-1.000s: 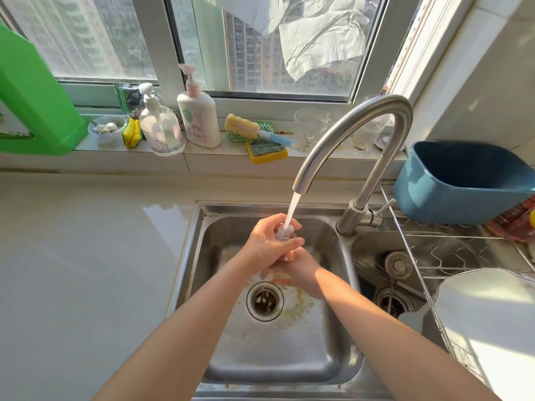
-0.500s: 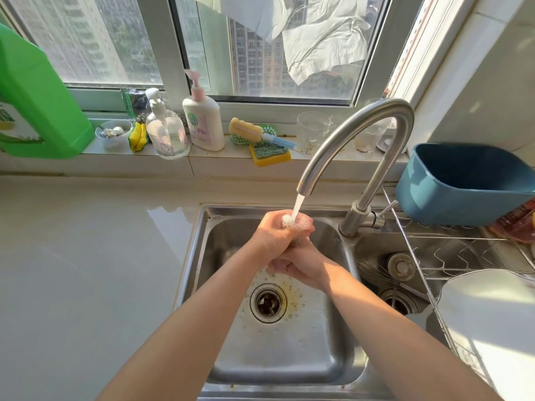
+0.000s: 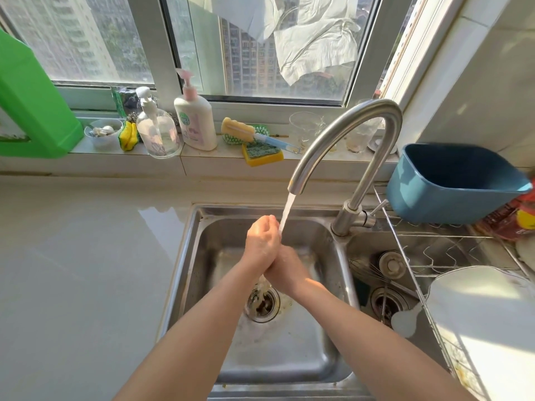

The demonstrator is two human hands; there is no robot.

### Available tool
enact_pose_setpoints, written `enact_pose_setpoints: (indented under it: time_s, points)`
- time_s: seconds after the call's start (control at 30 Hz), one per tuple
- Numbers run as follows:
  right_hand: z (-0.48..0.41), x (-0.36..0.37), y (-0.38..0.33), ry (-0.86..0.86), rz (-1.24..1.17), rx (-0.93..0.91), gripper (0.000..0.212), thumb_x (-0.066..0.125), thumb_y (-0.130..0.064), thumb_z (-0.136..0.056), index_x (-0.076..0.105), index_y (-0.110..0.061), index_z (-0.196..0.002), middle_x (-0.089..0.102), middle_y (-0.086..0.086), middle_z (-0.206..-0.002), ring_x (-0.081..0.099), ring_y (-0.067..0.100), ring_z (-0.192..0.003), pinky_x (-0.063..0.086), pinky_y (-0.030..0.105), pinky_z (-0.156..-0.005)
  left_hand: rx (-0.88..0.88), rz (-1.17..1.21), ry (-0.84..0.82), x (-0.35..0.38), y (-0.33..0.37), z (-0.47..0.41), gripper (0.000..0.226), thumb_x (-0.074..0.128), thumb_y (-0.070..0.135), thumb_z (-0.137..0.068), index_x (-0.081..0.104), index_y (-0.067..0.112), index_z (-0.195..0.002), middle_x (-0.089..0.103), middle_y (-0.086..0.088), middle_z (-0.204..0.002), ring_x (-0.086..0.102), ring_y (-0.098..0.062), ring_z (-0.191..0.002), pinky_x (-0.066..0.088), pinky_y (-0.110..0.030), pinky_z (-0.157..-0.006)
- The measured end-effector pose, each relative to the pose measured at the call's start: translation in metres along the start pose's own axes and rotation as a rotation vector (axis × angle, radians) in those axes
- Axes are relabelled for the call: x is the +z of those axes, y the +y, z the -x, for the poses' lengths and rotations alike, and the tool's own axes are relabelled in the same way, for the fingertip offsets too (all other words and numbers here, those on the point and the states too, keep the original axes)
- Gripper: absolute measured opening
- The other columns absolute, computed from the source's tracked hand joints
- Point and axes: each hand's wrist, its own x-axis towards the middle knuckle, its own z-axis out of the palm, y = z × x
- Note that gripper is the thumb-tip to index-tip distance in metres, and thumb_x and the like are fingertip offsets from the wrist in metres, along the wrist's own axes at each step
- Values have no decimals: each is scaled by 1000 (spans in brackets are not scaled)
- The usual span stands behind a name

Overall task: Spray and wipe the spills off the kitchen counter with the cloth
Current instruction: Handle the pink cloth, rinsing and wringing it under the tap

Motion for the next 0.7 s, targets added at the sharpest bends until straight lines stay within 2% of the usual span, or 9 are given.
enact_pose_setpoints:
  time_s: [0.1, 0.23, 0.3, 0.4, 0.47, 0.5, 0.57, 0.6, 0.7]
  points:
    - [0, -2, 2, 7, 118, -18, 24, 48, -22, -85, 65, -18, -101, 72, 7, -92, 64, 27, -80, 51, 35, -64, -99, 97, 103, 1, 3, 3, 40, 37, 24, -103, 50, 14, -67, 55, -8, -77, 52, -26, -79, 49, -46, -88]
    - [-1, -6, 5, -31, 281, -74, 28, 49, -31, -82, 64, -25, -105, 73, 3, -93, 66, 28, -88, 52, 36, -73, -257, 195, 124, 3, 1, 7, 35, 38, 20, -101, 54, 15, -70, 59, -10, -82, 54, -26, -81, 50, -43, -89]
    - [0, -7, 5, -4, 347, -111, 28, 48, -31, -82, 65, -24, -104, 73, 4, -93, 66, 29, -89, 51, 36, -74, -288, 233, 93, 1, 2, 6, 34, 39, 18, -100, 53, 14, -69, 56, -8, -75, 52, -24, -72, 49, -35, -74]
    - [-2, -11, 13, 113, 333, -63, 22, 49, -35, -83, 63, -21, -93, 72, 6, -89, 66, 31, -86, 48, 35, -69, -237, 408, -108, -4, 10, 9, 38, 38, 18, -104, 46, 12, -68, 45, -2, -55, 39, -15, -43, 34, -20, -41]
    - [-4, -16, 15, 119, -36, 49, 21, 58, -32, -76, 61, -26, -96, 68, 8, -91, 65, 26, -83, 51, 34, -68, -127, 421, -235, -8, 16, 12, 32, 41, 18, -105, 53, 10, -76, 52, -5, -57, 43, -17, -47, 41, -20, -42]
    - [-5, -17, 15, 110, -293, 92, 30, 63, -25, -72, 61, -26, -102, 65, 11, -90, 65, 24, -77, 52, 34, -63, -76, 378, -274, -9, 19, 14, 26, 45, 18, -103, 57, 10, -81, 56, -7, -63, 48, -18, -53, 46, -20, -47]
    - [-4, -21, 13, 74, -655, 171, 41, 63, -8, -71, 58, -18, -111, 60, 11, -73, 57, 17, -55, 48, 31, -50, 4, 292, -309, -10, 26, 16, 14, 55, 17, -100, 61, 11, -89, 61, -7, -74, 53, -16, -59, 52, -20, -56]
    - [-3, -22, 12, 46, -764, 208, 39, 61, -3, -74, 56, -14, -111, 57, 8, -67, 52, 15, -50, 48, 30, -50, 50, 266, -310, -10, 30, 17, 10, 58, 15, -99, 62, 10, -92, 62, -7, -77, 56, -12, -58, 53, -21, -58]
    - [-2, -20, 18, -101, -1164, 286, 37, 60, 0, -76, 55, -10, -111, 58, 7, -80, 58, 20, -76, 56, 39, -80, 193, 207, -313, -14, 41, 18, 4, 62, 6, -95, 65, 8, -93, 62, -12, -84, 64, -6, -62, 53, -28, -67]
